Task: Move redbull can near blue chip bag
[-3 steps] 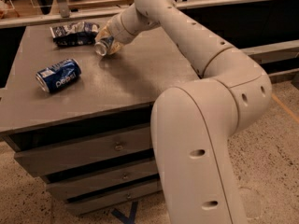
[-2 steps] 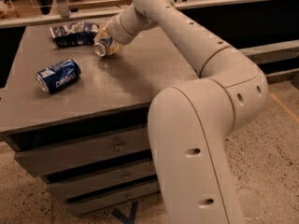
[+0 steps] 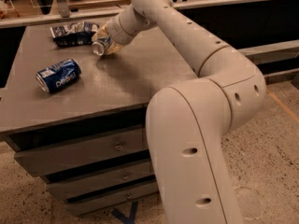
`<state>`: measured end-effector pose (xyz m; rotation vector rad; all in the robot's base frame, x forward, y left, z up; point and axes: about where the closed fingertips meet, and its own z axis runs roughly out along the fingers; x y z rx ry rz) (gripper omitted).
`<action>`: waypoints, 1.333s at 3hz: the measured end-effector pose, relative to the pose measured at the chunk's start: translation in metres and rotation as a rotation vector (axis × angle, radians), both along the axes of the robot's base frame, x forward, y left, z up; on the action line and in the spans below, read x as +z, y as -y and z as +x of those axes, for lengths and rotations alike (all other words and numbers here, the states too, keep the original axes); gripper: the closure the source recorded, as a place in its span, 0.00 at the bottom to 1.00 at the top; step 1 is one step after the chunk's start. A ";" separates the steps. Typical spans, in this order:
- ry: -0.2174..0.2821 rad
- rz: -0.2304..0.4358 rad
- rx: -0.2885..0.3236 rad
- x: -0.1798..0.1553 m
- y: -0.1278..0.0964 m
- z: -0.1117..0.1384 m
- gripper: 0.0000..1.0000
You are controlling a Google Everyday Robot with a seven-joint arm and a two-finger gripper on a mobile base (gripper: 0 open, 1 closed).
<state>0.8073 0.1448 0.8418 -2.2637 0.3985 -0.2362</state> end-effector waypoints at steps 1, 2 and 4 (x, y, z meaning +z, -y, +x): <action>-0.004 -0.006 0.000 0.001 0.000 -0.001 0.00; -0.004 -0.006 0.000 0.004 0.000 -0.001 0.00; -0.004 -0.005 0.000 0.008 0.000 -0.001 0.00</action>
Offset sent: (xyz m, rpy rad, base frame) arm -0.0021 -0.0073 0.0114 -0.0035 0.0041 -0.0120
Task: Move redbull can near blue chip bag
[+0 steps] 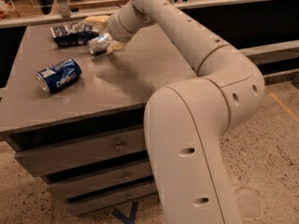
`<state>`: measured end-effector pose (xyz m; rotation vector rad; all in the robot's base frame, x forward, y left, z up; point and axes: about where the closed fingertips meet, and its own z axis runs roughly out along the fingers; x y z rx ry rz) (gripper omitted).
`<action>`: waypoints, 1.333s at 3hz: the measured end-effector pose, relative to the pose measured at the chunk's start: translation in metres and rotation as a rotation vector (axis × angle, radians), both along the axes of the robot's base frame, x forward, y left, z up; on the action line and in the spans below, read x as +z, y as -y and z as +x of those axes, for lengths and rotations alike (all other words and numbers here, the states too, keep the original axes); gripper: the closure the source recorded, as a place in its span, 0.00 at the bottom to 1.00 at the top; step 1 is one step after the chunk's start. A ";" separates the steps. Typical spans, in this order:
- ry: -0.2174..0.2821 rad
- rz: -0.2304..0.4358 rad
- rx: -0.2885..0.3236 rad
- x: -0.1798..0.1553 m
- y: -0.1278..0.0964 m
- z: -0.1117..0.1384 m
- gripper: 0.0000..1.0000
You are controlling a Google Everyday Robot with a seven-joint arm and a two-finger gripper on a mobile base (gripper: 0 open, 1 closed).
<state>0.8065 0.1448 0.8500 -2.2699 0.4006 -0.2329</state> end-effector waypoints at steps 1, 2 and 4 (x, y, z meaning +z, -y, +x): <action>0.000 0.000 0.000 0.001 0.000 0.000 0.00; 0.000 0.000 0.000 0.001 0.000 0.000 0.00; 0.001 0.000 0.000 0.001 0.000 0.000 0.00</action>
Offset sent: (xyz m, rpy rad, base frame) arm 0.0031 0.0056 0.0292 0.0329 -0.0734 0.0042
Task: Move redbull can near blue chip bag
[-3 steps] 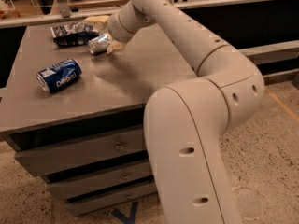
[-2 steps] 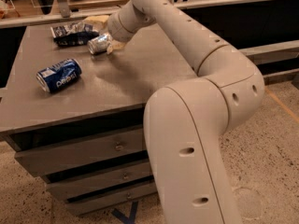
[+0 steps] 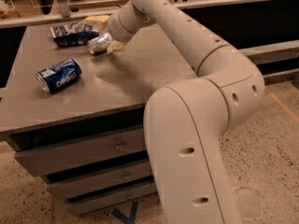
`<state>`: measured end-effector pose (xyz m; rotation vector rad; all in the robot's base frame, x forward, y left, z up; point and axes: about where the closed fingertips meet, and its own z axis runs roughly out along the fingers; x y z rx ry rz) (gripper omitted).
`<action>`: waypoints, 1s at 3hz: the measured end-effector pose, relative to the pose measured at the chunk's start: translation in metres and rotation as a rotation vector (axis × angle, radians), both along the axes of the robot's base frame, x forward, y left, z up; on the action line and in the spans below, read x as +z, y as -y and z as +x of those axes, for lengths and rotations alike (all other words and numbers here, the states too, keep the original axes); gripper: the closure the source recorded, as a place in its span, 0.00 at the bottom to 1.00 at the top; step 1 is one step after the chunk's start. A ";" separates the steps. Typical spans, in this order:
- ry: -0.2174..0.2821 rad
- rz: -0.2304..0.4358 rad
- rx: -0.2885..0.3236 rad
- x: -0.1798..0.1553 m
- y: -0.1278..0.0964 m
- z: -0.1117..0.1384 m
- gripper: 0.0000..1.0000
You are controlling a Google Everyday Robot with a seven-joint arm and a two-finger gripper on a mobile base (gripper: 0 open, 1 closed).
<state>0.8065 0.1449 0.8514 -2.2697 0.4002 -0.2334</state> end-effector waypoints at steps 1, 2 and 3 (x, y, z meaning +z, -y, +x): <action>0.000 0.000 0.000 0.000 0.000 0.000 0.00; 0.000 0.000 0.000 0.000 0.000 0.000 0.00; 0.000 0.000 0.000 0.000 0.000 0.000 0.00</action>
Offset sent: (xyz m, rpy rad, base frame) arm -0.0074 0.0110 0.0714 0.0528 -0.1854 0.0142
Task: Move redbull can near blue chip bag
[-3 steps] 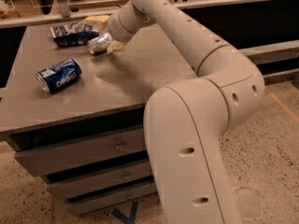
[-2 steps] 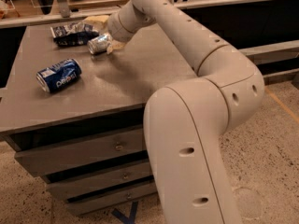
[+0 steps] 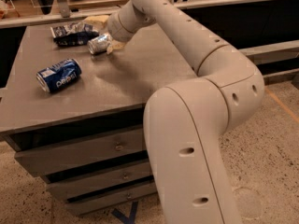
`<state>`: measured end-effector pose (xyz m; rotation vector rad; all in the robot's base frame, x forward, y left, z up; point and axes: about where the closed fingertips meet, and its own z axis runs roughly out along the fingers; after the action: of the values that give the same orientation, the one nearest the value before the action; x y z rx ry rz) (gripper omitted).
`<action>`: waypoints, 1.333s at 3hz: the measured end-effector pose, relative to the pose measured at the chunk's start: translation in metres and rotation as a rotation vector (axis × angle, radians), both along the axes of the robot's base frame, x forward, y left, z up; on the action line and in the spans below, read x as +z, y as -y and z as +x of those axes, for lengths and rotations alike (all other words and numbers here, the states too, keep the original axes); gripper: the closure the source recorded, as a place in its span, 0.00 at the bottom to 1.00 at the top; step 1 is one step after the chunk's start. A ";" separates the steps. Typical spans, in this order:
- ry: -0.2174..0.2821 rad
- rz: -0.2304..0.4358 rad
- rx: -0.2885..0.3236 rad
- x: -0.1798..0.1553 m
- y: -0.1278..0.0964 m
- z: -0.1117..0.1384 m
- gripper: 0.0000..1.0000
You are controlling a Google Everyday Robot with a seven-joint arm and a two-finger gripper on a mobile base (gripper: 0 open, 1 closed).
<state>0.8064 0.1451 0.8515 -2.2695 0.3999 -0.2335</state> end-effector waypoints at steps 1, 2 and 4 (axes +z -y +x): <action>0.000 0.000 0.000 0.000 0.000 0.000 0.00; 0.000 0.000 0.000 0.000 0.000 0.000 0.00; 0.192 -0.013 0.026 0.061 -0.024 -0.005 0.00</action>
Offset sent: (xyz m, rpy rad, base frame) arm -0.2081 -0.0055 0.3635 0.2651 -1.2707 0.1334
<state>0.8017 0.1689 0.9123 -2.2395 0.2686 -0.4383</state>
